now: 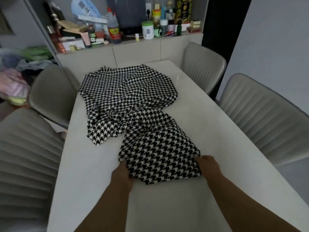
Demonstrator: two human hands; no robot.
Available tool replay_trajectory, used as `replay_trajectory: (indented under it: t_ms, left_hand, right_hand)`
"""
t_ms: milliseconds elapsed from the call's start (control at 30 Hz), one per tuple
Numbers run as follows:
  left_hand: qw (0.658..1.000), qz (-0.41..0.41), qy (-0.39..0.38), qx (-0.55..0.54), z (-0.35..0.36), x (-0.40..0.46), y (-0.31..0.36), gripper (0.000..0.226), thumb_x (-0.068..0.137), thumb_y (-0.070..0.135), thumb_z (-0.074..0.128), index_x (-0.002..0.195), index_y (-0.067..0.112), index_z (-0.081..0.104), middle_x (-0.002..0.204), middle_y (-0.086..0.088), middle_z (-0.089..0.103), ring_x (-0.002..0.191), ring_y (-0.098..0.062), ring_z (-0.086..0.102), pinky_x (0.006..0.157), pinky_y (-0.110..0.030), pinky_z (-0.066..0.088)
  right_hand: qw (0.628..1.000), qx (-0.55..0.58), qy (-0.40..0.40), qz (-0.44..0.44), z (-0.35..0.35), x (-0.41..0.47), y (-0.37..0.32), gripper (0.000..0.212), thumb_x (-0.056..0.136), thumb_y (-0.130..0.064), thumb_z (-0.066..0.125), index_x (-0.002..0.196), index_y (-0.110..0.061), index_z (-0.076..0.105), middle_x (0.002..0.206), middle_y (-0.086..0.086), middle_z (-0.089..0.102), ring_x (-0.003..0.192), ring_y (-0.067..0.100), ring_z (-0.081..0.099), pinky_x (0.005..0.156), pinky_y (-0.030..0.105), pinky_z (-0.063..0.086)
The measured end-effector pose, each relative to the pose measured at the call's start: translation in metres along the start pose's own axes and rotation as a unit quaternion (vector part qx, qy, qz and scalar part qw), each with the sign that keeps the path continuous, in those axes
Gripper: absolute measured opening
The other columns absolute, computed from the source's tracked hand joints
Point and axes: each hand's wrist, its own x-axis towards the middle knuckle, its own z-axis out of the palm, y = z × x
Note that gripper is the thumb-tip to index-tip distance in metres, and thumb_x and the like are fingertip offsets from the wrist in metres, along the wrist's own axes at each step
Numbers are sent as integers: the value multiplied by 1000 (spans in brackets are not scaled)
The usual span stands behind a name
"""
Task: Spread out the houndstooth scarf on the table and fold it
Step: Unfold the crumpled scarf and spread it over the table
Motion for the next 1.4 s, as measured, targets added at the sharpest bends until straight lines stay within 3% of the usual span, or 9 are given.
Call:
replay_trajectory:
  t_ms: [133,300,433,533,700,967,1100,1233,1400]
  left_hand:
    - [998,-23,-15,-49,23,9,-3,54,85,36,69,126,3,56,122,-19,63,108,-32,62,93,-50,51]
    - [988,79,-29,-130,23,-23,5,41,94,30,54,129,8,54,123,-16,64,109,-31,63,83,-46,53]
    - [963,231,-21,-135,14,-72,14,42,95,24,52,134,10,51,127,-12,64,115,-26,62,87,-41,56]
    - [944,313,8,-105,14,-120,15,36,96,19,51,130,8,56,122,-10,67,112,-24,65,91,-38,54]
    - [908,411,66,-54,7,-187,4,23,92,15,60,76,20,76,82,0,75,78,-16,71,68,-27,57]
    - [869,481,113,25,-28,-292,-40,46,89,35,64,55,23,34,57,-7,29,50,-20,28,51,-28,27]
    - [839,499,156,154,-48,-310,-73,54,93,33,57,49,20,30,48,1,31,46,-14,30,52,-31,29]
    - [798,361,204,437,-68,-293,-97,69,96,56,33,52,7,52,55,-2,63,59,-20,61,68,-33,47]
    - [772,349,261,463,-93,-257,-95,50,98,44,39,74,8,64,71,-5,66,71,-25,59,66,-32,44]
  right_hand:
    - [995,50,-84,21,13,20,-21,49,86,-33,67,113,7,60,107,16,64,93,30,61,92,39,51]
    - [980,152,-130,9,7,20,-35,50,88,-32,65,126,-1,55,119,12,60,96,27,59,94,38,48]
    - [967,219,-113,-60,-9,6,-55,16,90,-32,61,96,-18,65,112,6,66,93,22,62,94,40,49]
    - [962,229,-72,-128,-18,-15,-67,16,89,-36,62,83,-21,63,95,0,67,91,21,63,92,43,51]
    - [953,202,-18,-224,-38,-69,-68,27,85,-41,64,76,-16,61,90,6,68,90,24,65,88,48,53]
    - [898,218,21,-383,-91,-188,-29,33,89,-21,63,72,4,50,69,13,48,65,18,43,65,28,37]
    - [912,91,74,-393,-103,-202,-11,25,90,-28,57,76,-7,56,69,4,56,65,15,50,62,30,38]
    - [936,-202,6,-289,-98,-169,21,25,89,-39,54,96,-15,48,78,-2,54,69,13,50,55,26,35]
    - [960,-212,-34,-179,-87,-114,51,43,88,-41,59,111,-8,45,95,4,50,89,22,51,70,27,38]
